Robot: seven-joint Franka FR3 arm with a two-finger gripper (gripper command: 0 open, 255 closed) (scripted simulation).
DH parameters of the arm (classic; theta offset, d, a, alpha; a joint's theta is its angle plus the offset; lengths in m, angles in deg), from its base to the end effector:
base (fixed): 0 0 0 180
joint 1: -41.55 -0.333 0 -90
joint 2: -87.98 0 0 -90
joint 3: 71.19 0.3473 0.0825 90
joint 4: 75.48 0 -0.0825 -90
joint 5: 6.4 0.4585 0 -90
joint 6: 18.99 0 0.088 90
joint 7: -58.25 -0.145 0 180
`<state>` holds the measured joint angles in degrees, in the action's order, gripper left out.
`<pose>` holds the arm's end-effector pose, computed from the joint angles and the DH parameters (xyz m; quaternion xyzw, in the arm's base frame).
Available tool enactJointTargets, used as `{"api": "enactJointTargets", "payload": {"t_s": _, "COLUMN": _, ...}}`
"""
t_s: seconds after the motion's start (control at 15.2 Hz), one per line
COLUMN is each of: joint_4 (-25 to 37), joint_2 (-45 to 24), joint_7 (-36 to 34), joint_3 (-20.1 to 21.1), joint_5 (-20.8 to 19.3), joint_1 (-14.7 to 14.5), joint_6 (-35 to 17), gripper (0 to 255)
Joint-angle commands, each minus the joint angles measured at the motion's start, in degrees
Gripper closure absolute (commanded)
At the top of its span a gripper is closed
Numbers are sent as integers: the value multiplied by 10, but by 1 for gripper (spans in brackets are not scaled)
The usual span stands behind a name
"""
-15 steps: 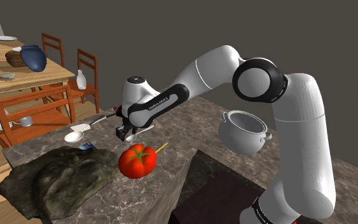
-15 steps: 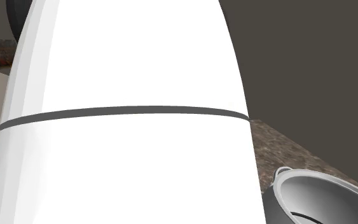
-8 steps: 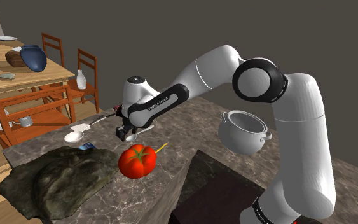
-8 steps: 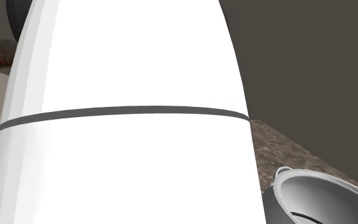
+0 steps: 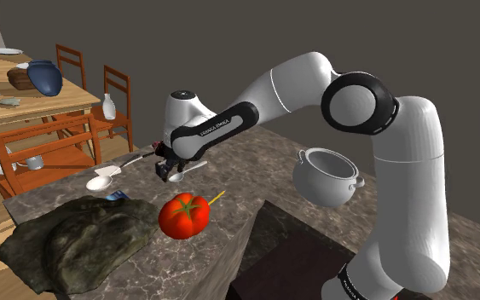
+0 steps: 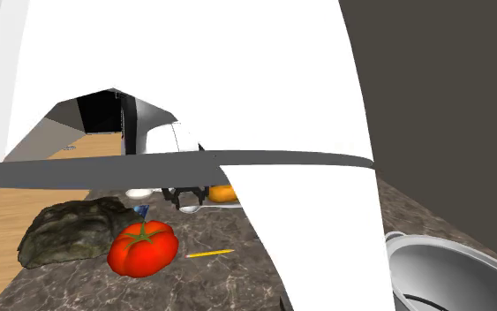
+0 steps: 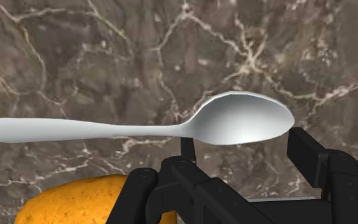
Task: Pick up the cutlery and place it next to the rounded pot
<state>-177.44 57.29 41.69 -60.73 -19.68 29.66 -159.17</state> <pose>0.6977 0.2723 0.2133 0.9898 0.1178 0.0797 0.0088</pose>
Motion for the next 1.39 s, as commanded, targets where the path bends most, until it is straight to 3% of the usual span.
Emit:
{"api": "enactJointTargets", "payload": {"t_s": 0.0, "joint_4": 0, "joint_2": 11, "joint_7": 2, "joint_3": 3, "joint_5": 3, "joint_1": 1, "joint_6": 11, "gripper": 255}}
{"api": "enactJointTargets", "payload": {"t_s": 1.32, "joint_4": 47, "joint_2": 87, "joint_7": 27, "joint_3": 19, "joint_5": 33, "joint_1": 10, "joint_6": 132, "gripper": 255}}
